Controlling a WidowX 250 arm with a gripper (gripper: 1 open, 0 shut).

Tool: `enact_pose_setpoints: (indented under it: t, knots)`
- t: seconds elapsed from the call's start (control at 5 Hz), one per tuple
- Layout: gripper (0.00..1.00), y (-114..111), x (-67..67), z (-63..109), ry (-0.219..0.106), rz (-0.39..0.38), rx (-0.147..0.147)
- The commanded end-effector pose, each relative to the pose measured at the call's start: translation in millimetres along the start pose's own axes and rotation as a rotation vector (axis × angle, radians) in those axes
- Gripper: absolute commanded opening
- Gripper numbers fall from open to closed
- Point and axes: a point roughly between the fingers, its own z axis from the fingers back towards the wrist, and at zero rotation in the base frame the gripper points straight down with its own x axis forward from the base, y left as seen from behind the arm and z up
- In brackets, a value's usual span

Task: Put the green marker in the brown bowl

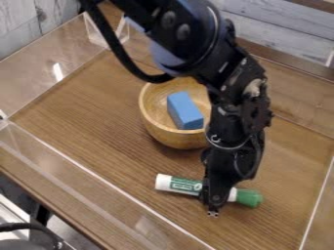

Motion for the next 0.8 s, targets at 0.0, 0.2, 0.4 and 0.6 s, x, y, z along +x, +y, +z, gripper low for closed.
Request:
enact_pose_setpoints:
  t: [0.0, 0.2, 0.4, 0.6]
  knots:
    - [0.0, 6.0, 0.5, 0.5, -0.002, -0.007, 0.016]
    - [0.0, 7.5, 1.5, -0.1, -0.001, -0.009, 0.02]
    - [0.0, 8.9, 2.7, -0.4, 0.001, -0.011, 0.023]
    - [0.0, 10.3, 3.8, -0.9, 0.002, -0.01, 0.027]
